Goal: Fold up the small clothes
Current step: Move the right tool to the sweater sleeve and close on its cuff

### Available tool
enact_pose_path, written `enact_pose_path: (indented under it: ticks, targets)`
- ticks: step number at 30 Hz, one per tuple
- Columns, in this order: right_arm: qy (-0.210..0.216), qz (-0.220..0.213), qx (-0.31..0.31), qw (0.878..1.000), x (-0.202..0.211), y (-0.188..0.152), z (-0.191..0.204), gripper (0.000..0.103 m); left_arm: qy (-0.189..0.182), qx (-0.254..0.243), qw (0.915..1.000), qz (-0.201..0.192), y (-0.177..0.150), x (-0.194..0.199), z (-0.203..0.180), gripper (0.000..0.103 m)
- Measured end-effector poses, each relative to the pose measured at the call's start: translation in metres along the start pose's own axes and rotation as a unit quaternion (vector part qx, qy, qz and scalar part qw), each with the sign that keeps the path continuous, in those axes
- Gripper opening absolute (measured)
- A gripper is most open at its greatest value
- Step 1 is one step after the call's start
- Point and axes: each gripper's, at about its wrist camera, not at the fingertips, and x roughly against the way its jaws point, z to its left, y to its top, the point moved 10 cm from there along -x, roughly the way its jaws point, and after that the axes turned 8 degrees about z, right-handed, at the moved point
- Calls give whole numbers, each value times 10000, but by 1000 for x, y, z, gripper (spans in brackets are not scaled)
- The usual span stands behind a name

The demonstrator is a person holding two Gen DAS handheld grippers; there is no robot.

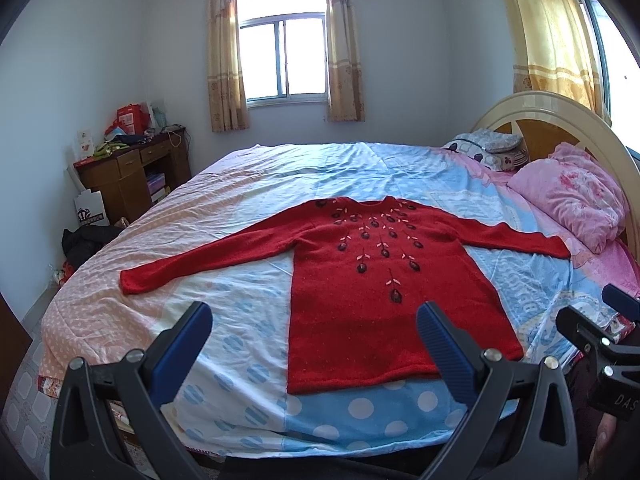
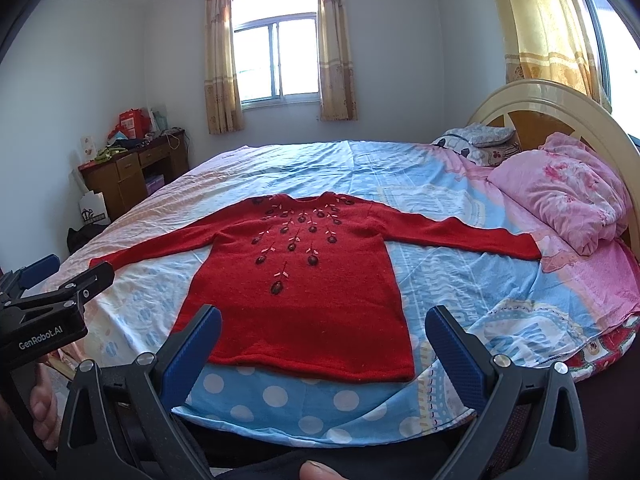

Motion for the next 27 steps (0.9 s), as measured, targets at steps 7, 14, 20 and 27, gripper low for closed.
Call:
enact_pose_path:
  ticks: [7, 14, 20, 27]
  targets:
    - [138, 24, -82, 9999, -21, 2, -14, 102, 18, -340, 9994, 35, 3, -22, -11, 103]
    - [128, 244, -161, 9995, -63, -2, -42, 102, -77, -524, 9985, 168, 9, -62, -24, 103]
    - [15, 678, -566, 9961, -120, -12, -90, 102, 57, -589, 9981, 197, 20, -107, -37, 103]
    - [-368, 877, -1270, 9873, -169, -1, -173, 102, 325, -832, 9956, 270, 36, -167, -51, 103]
